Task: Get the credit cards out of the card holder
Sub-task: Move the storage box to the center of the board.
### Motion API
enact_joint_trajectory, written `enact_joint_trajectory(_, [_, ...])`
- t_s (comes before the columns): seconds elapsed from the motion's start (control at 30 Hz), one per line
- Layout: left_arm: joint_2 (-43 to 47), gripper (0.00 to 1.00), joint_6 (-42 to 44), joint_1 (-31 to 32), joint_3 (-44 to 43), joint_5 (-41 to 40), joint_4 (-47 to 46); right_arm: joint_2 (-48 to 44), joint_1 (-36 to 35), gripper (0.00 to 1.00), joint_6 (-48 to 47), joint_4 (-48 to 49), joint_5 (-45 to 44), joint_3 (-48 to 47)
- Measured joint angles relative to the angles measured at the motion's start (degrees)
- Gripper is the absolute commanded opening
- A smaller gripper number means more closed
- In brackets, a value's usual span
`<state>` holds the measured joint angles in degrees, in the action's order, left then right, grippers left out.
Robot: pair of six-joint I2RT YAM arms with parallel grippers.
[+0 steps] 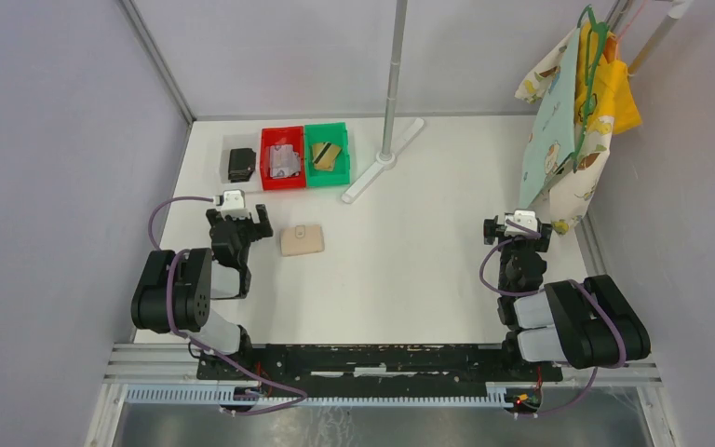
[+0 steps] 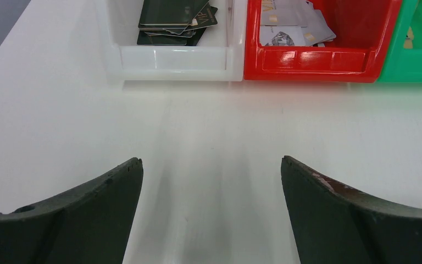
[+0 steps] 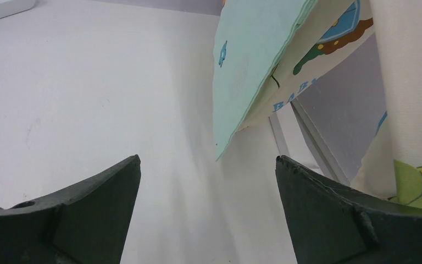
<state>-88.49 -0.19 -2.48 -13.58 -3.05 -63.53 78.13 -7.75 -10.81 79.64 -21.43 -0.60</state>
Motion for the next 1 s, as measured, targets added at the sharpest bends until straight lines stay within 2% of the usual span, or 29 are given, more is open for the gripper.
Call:
enact_joint_trajectory(0.67, [0.0, 1.00, 0.0, 0.0, 0.0, 0.0, 0.0, 0.0, 0.0, 0.98, 0.2, 0.0, -1.6, 0.0])
enact_joint_trajectory(0.77, [0.3, 1.00, 0.0, -0.1, -0.4, 0.0, 1.2, -2.8, -0.3, 0.98, 0.5, -4.2, -3.2, 0.0])
enact_joint_trajectory(0.83, [1.8, 1.00, 0.0, -0.5, -4.0, 0.1, 9.7, -7.0, -0.9, 0.98, 1.0, -11.5, -5.5, -0.9])
enact_joint_trajectory(0.9, [2.8, 1.00, 0.2, -1.0, -11.3, 0.2, 19.9, -10.4, -1.2, 0.98, 2.3, -20.4, -6.4, -4.3])
enact_joint_trajectory(1.0, [3.5, 1.00, 1.3, -1.2, -21.6, 0.4, 30.6, -13.8, -1.2, 0.98, 6.0, -27.8, -6.0, -8.8])
